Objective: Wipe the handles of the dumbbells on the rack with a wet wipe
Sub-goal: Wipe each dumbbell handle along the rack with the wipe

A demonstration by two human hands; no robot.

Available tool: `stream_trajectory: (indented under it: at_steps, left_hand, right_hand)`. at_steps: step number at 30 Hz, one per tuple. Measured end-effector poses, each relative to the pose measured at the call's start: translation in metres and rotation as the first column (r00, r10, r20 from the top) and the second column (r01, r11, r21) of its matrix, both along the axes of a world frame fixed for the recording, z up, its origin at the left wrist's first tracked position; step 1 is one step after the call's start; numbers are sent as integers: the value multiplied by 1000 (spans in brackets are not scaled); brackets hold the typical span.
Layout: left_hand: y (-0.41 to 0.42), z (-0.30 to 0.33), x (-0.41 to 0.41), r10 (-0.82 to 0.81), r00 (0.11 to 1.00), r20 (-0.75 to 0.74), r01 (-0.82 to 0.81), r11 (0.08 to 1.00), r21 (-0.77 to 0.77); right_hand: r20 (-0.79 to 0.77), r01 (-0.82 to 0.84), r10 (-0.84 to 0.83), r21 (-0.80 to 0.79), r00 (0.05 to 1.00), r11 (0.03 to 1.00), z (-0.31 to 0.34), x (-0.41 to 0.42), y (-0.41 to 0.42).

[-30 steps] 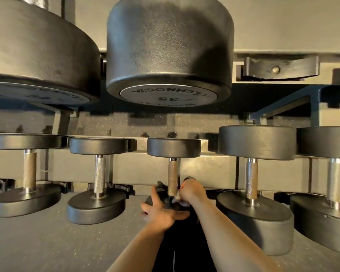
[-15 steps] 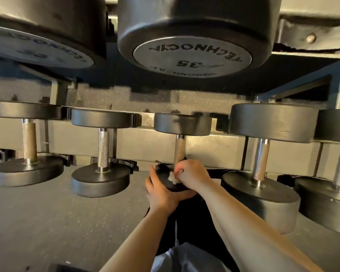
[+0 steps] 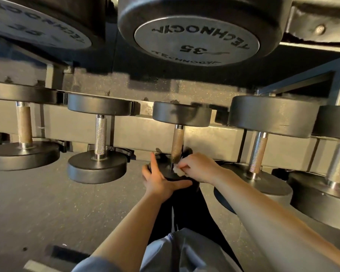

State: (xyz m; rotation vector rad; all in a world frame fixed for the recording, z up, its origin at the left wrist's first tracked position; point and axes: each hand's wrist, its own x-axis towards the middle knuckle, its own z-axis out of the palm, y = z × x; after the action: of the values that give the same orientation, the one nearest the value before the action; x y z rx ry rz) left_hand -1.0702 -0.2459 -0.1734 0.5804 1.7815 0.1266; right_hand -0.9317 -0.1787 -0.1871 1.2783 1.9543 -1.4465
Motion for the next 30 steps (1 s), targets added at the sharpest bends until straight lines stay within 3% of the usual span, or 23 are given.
stream_trajectory:
  at_steps: [4, 7, 10, 12, 17, 22, 27, 30]
  left_hand:
    - [-2, -2, 0, 0, 1000, -4, 0, 1000, 10]
    - [-2, -3, 0, 9, 1000, 2, -9, 1000, 16]
    - [-2, -5, -1, 7, 1000, 6, -7, 1000, 3]
    - [-2, -6, -1, 6, 1000, 2, -6, 1000, -6]
    - [-2, -7, -4, 29, 999, 41, -28, 999, -27]
    - [-4, -8, -5, 55, 997, 55, -54, 998, -6]
    - [-3, -8, -6, 32, 998, 45, -31, 999, -15]
    - [-2, -7, -6, 49, 996, 71, -46, 998, -35]
  right_hand:
    - [28, -104, 101, 147, 994, 984, 2, -11, -3]
    - [57, -96, 88, 165, 994, 982, -2, -22, -1]
    - [179, -230, 198, 182, 964, 956, -4, -47, 8]
    - [170, -254, 228, 154, 959, 955, -5, -48, 8]
    - [7, -96, 97, -95, 995, 991, -2, 6, 4]
    - [-42, -13, 16, 52, 999, 999, -9, -2, -4]
    - [23, -30, 27, 149, 999, 988, -7, -24, -4]
    - [-23, -38, 40, 82, 999, 996, -8, -9, -7]
